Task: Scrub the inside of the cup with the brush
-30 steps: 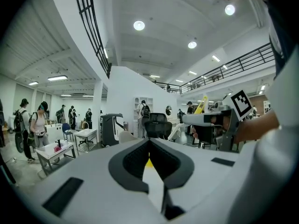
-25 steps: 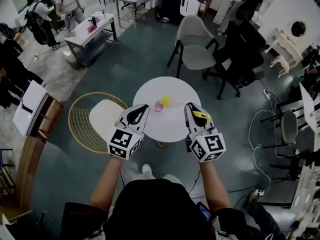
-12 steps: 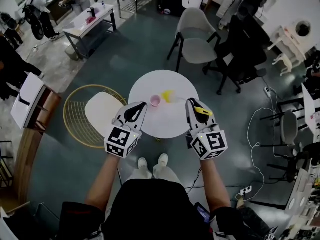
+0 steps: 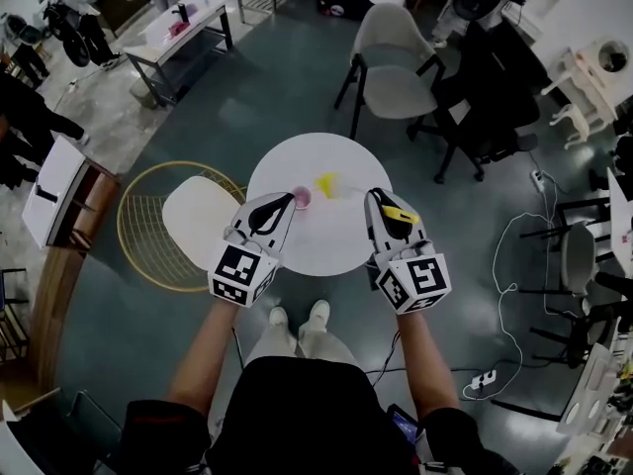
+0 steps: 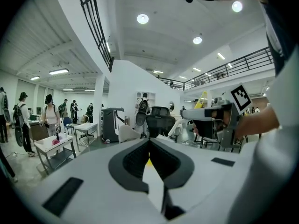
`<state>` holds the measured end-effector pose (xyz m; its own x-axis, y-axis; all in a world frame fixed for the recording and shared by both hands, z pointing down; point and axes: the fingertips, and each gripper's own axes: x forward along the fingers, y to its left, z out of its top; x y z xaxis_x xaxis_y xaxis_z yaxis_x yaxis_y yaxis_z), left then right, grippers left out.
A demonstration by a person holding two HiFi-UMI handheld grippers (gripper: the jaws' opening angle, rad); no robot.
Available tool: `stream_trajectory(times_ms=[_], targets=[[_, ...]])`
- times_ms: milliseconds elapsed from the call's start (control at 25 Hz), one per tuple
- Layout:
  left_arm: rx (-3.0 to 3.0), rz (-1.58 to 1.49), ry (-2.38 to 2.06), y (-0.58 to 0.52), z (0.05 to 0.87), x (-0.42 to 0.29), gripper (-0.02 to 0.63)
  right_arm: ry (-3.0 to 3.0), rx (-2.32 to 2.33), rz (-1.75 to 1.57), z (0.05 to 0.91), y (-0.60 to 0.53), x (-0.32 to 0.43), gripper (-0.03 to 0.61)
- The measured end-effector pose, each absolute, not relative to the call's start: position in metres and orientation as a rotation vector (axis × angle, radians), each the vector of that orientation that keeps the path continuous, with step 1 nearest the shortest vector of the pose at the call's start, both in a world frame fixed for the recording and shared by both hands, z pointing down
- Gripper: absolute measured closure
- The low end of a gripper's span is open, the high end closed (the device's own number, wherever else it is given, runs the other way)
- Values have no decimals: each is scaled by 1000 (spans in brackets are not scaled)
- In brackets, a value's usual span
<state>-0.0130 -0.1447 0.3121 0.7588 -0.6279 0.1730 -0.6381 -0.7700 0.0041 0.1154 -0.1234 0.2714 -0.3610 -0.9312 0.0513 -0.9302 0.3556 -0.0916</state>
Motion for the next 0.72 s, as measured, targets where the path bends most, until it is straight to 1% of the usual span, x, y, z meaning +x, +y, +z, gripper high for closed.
stream_trajectory(times_ms=[320,720], targets=[[2851,261,-1075,-166,340,-6,601,2618,-1728,-200,296,-147,126,534],[2790,293,-1131,-173,389,-10,601,2706,-1659,-182,327,-163,119,534]])
